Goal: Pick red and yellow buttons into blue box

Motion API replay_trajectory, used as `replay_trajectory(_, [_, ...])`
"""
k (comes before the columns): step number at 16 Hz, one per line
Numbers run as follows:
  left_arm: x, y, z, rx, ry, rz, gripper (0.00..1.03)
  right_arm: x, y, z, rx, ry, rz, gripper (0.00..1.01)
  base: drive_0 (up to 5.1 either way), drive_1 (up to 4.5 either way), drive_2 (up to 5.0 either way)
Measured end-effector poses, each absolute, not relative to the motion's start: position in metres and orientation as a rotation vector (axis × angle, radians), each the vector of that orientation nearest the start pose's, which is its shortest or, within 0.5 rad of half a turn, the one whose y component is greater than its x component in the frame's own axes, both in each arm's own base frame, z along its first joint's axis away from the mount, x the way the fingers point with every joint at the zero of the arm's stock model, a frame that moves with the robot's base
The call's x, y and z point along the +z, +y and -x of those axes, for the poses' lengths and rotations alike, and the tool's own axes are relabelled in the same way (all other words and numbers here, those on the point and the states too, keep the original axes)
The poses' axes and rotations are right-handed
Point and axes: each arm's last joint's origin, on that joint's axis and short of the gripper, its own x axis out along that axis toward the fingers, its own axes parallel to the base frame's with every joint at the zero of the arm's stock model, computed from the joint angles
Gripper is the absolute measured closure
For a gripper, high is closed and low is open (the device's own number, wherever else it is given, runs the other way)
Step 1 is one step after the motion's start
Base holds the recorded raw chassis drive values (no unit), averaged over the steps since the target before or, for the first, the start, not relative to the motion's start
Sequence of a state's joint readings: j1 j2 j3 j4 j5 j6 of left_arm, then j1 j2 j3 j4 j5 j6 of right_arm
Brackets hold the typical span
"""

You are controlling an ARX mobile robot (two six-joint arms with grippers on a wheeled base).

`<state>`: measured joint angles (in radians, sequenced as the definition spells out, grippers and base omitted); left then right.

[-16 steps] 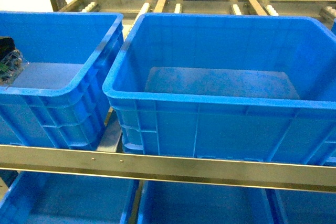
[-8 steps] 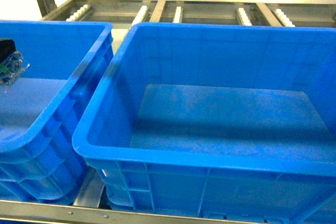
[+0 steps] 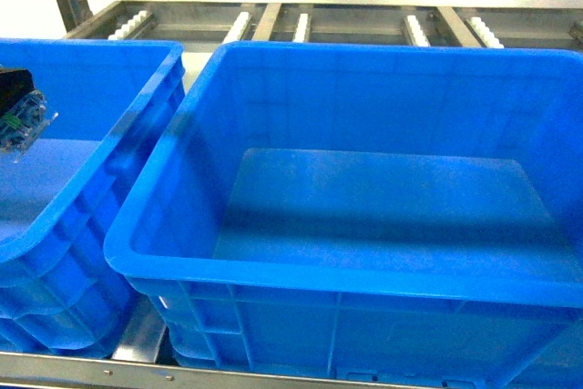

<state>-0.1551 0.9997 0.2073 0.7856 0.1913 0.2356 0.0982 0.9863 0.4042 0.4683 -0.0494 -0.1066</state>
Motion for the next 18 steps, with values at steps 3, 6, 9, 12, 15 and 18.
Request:
replay_trajectory(3, [0.193, -0.033, -0.185, -0.327, -0.036, -0.233, 0.79, 0.228, 0.023, -0.207, 0.165, 0.105, 0.109, 0.75, 4.4, -2.1, -2.1])
replay_trajectory(6, [0.193, -0.033, -0.185, -0.33, -0.035, -0.233, 0.79, 0.228, 0.023, -0.207, 0.164, 0.105, 0.109, 0.75, 2.5, -1.38, -1.4])
replay_trajectory(9, [0.193, -0.034, -0.185, -0.34, -0.034, -0.233, 0.79, 0.228, 0.022, -0.207, 0.153, 0.106, 0.109, 0.75, 0.0, 0.0, 0.0])
replay_trajectory(12, [0.193, -0.033, -0.185, -0.333, -0.036, -0.234, 0.79, 0.228, 0.023, -0.207, 0.166, 0.104, 0.109, 0.75, 0.0, 0.0, 0.0])
replay_trajectory(15, [0.193, -0.034, -0.185, -0.335, -0.036, -0.234, 0.79, 0.223, 0.03, -0.215, 0.217, 0.132, 0.109, 0.75, 0.0, 0.0, 0.0])
replay_trajectory(18, [0.193, -0.034, -0.185, -0.335, -0.036, -0.234, 0.79, 0.226, 0.049, -0.237, 0.333, 0.143, 0.104, 0.75, 0.0, 0.0, 0.0])
